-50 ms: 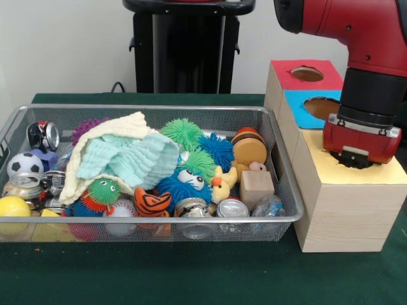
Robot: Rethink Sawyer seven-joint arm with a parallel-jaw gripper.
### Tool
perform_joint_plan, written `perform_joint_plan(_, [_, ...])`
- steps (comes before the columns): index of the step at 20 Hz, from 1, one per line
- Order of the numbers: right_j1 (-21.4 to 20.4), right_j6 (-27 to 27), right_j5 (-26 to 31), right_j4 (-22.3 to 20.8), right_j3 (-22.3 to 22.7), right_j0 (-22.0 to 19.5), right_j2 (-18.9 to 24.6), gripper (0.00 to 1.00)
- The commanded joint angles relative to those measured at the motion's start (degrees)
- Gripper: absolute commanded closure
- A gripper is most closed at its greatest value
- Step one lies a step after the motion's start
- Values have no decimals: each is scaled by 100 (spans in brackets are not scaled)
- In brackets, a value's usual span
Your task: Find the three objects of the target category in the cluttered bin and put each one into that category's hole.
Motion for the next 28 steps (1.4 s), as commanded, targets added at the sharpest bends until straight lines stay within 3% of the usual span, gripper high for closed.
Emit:
perform_joint_plan(1, [557,1285,453,131,124,126,131,100])
perform_joint_plan(6, [130,1179,822,26,-91,281,-394,100])
perform_joint_plan(8, [-115,1214,1352,-46,-276,438,-872,100])
perform_joint_plan(10, [-314,1242,1801,-93,-359,507,-1076,100])
perform_joint_plan(16, [-528,1176,1779,-168,-652,623,-1609,100])
perform_joint_plan(21, [-892,912,1563,-255,-642,576,-1546,100])
perform_joint_plan(28, [-1245,728,2188,-482,-653,698,-1915,100])
